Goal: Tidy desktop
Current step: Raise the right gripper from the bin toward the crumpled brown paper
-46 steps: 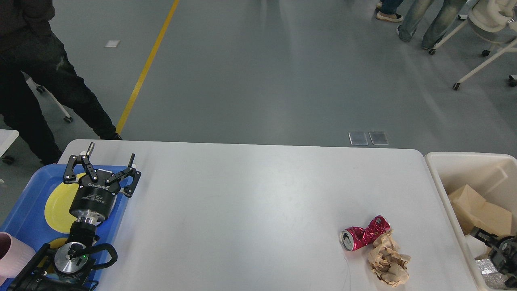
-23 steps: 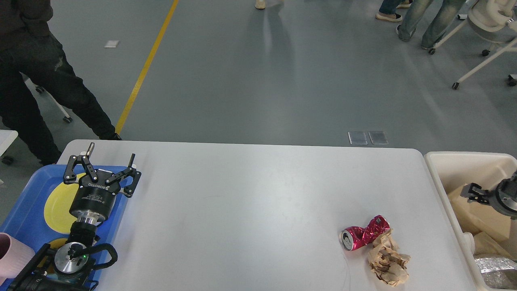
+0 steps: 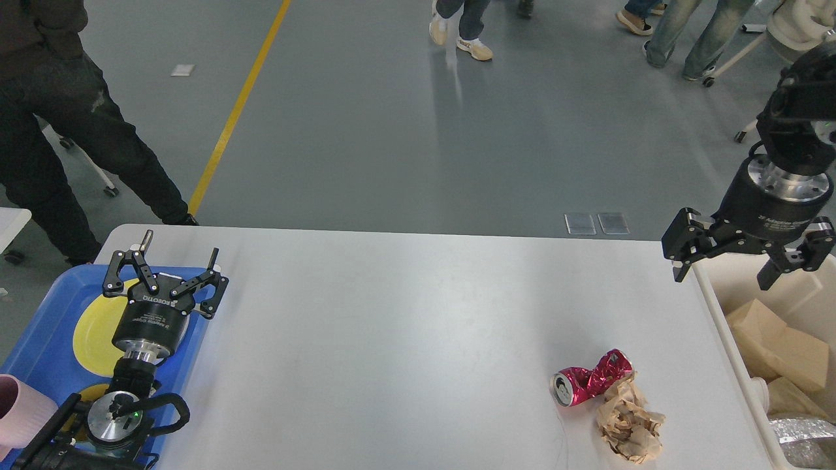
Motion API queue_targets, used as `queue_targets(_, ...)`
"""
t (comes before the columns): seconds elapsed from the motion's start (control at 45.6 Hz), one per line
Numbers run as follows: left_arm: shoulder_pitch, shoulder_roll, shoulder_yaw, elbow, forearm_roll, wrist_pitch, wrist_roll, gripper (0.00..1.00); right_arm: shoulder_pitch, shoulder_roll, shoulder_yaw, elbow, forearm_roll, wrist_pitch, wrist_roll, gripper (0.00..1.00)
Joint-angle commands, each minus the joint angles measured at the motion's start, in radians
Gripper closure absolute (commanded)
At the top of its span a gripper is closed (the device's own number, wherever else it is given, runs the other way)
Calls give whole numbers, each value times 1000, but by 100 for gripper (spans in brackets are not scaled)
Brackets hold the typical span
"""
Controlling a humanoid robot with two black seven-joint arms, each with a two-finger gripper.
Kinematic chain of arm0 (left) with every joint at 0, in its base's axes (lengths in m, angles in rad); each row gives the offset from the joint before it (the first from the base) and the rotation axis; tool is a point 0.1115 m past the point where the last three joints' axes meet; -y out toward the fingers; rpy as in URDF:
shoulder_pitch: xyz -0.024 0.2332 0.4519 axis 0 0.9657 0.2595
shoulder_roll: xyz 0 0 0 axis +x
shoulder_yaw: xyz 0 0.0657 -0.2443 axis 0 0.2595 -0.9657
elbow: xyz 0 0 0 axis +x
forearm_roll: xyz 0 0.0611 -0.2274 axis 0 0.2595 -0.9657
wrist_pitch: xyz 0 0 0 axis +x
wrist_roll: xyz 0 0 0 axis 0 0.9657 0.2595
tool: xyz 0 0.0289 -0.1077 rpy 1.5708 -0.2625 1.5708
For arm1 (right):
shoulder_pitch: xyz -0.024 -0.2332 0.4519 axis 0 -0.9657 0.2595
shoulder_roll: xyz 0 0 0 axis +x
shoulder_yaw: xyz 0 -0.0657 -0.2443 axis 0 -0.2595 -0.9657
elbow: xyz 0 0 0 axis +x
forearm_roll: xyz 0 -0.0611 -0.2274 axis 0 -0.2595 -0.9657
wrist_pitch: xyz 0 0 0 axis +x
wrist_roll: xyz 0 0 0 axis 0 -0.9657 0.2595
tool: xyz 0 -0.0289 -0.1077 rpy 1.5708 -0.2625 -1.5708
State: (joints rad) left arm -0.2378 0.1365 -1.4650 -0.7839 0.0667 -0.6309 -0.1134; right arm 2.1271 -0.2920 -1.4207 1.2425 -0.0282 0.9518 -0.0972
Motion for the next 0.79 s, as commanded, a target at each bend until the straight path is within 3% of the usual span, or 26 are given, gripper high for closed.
queue_targets(0.0, 0, 0, 0, 0, -1, 0, -2, 3, 215, 14, 48, 159, 19, 8, -1, 0)
queue_targets(0.263, 0, 0, 0, 0, -1, 0, 0, 3, 585, 31, 105, 448, 93, 8, 1, 0)
queue_targets(0.767, 0, 0, 0, 0, 1, -1, 0, 3, 565, 25, 108, 465, 100, 2, 2, 0)
